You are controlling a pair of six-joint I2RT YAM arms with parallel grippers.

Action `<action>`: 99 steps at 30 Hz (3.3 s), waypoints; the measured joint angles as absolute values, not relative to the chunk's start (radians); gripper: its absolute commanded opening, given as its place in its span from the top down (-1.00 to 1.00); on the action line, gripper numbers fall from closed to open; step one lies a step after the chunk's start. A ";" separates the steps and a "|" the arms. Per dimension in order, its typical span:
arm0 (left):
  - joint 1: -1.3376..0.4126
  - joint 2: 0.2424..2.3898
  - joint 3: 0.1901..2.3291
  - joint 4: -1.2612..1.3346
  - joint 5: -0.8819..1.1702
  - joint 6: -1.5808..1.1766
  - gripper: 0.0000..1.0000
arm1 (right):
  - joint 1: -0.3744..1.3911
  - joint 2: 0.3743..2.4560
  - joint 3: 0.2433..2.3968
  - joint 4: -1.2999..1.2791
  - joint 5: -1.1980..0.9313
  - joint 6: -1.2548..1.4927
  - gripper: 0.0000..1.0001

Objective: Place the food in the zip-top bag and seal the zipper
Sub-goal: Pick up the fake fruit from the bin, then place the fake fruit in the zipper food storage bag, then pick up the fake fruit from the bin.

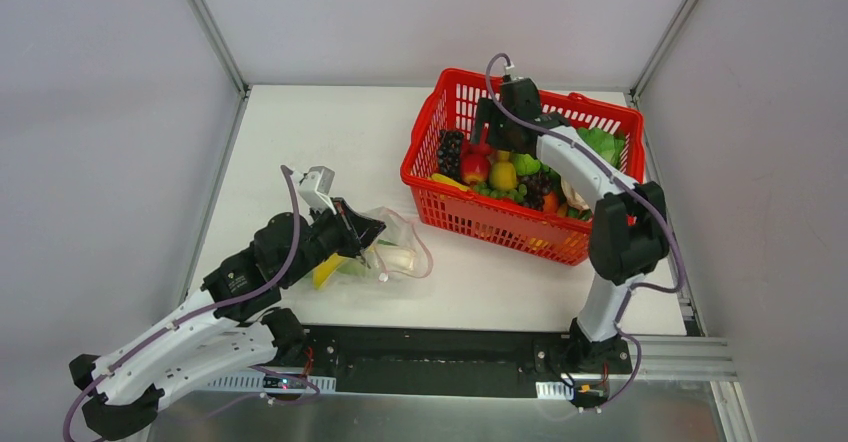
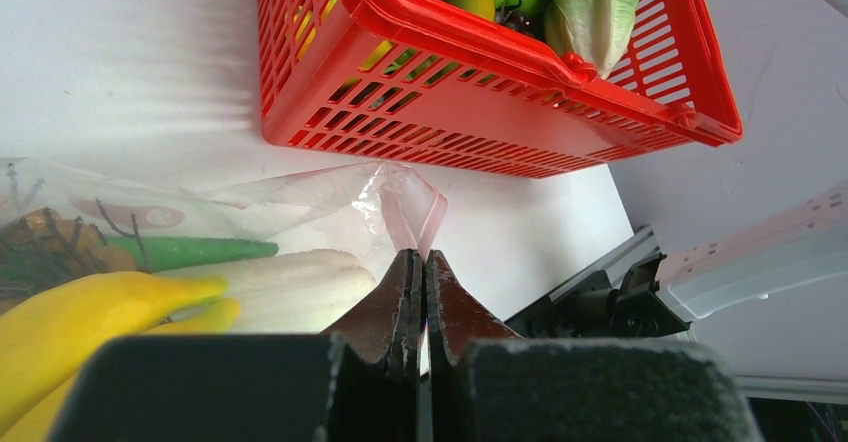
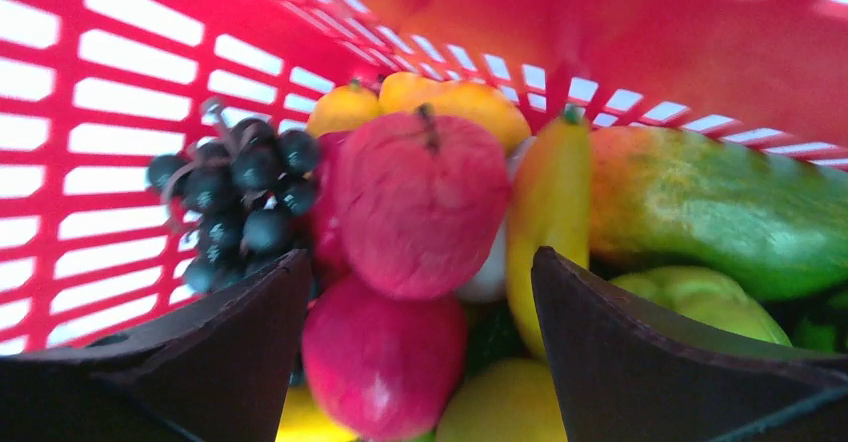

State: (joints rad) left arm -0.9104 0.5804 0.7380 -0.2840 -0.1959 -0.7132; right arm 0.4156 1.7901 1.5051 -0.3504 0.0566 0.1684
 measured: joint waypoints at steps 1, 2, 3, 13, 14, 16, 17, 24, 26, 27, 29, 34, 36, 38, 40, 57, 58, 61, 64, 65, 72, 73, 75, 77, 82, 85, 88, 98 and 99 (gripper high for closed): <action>-0.910 0.582 0.738 -0.284 -0.196 -0.714 1.00 | 0.411 1.816 1.518 -0.361 0.061 0.171 -0.67; -0.910 0.582 0.738 -0.284 -0.196 -0.714 1.00 | 0.408 1.847 1.538 -0.372 0.064 0.176 -0.65; -0.910 0.582 0.738 -0.284 -0.196 -0.714 1.00 | 0.407 1.873 1.556 -0.379 0.068 0.176 -0.64; -0.910 0.580 0.738 -0.290 -0.196 -0.717 1.00 | 0.410 1.914 1.589 -0.378 0.062 0.165 0.02; -0.910 0.580 0.738 -0.290 -0.196 -0.717 1.00 | 0.410 1.903 1.574 -0.374 0.056 0.165 0.03; -0.910 0.580 0.738 -0.290 -0.196 -0.717 1.00 | 0.410 1.863 1.533 -0.363 0.049 0.165 0.05; -0.910 0.580 0.738 -0.290 -0.196 -0.717 1.00 | 0.410 1.835 1.509 -0.355 0.047 0.165 0.06; -0.910 0.583 0.738 -0.289 -0.196 -0.718 1.00 | 0.410 1.559 1.368 -0.268 0.033 0.165 0.07; -0.910 0.583 0.738 -0.289 -0.196 -0.718 1.00 | 0.410 1.485 1.335 -0.231 0.023 0.166 0.08; -0.910 0.584 0.738 -0.289 -0.196 -0.718 1.00 | 0.410 1.448 1.315 -0.209 0.010 0.168 0.08; -0.910 0.586 0.738 -0.289 -0.196 -0.717 1.00 | 0.410 1.390 1.282 -0.185 -0.020 0.171 0.08; -0.910 0.597 0.752 -0.290 -0.196 -0.715 1.00 | 0.410 1.262 1.182 -0.133 -0.210 0.197 0.08; -0.910 0.604 0.759 -0.291 -0.196 -0.714 1.00 | 0.410 1.207 1.137 -0.111 -0.308 0.212 0.08; -0.910 0.610 0.765 -0.290 -0.196 -0.713 1.00 | 0.415 1.150 1.095 -0.088 -0.421 0.228 0.08; -0.910 0.616 0.771 -0.290 -0.196 -0.713 1.00 | 0.427 1.100 1.062 -0.065 -0.525 0.237 0.07; -0.909 0.628 0.822 -0.286 -0.168 -0.714 1.00 | 0.862 1.146 0.977 -0.197 -0.642 0.125 -0.01; -0.909 0.628 0.822 -0.282 -0.162 -0.715 1.00 | 0.875 1.164 0.981 -0.201 -0.618 0.118 -0.02; -0.909 0.627 0.822 -0.270 -0.142 -0.719 1.00 | 0.910 1.207 1.012 -0.215 -0.538 0.102 -0.08; -0.909 0.622 0.822 -0.266 -0.124 -0.721 1.00 | 0.953 1.243 1.061 -0.212 -0.416 0.088 -0.33; -0.909 0.619 0.823 -0.266 -0.119 -0.721 1.00 | 0.971 1.255 1.079 -0.206 -0.364 0.082 -0.41; -0.909 0.581 0.826 -0.261 -0.121 -0.721 1.00 | 1.027 1.281 1.135 -0.178 -0.162 0.044 -0.61; -0.908 0.574 0.826 -0.258 -0.124 -0.721 1.00 | 1.028 1.280 1.135 -0.176 -0.148 0.043 -0.61; -0.908 0.562 0.826 -0.252 -0.133 -0.721 1.00 | 1.028 1.275 1.135 -0.176 -0.128 0.041 -0.59; -0.908 0.547 0.826 -0.246 -0.145 -0.721 1.00 | 1.029 1.259 1.135 -0.176 -0.122 0.040 -0.56; -0.895 0.496 0.826 -0.252 -0.204 -0.721 1.00 | 1.028 1.120 1.093 -0.142 -0.130 0.043 -0.55; -0.895 0.469 0.826 -0.272 -0.240 -0.721 1.00 | 1.029 1.030 1.072 -0.118 -0.084 0.043 -0.58; -0.895 0.458 0.826 -0.289 -0.255 -0.721 1.00 | 1.030 0.969 1.063 -0.104 0.053 0.040 -0.61; -0.895 0.480 0.793 -0.281 -0.242 -0.738 1.00 | 0.702 1.047 1.155 -0.279 0.359 0.091 -0.66; -0.895 0.482 0.786 -0.277 -0.242 -0.741 1.00 | 0.644 1.066 1.171 -0.303 0.347 0.105 -0.67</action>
State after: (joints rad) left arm -0.8948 0.4816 0.7864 -0.2771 -0.2420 -0.7414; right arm 0.6441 1.0660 1.1709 -0.3035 0.3473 0.1047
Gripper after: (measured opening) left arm 0.009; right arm 0.814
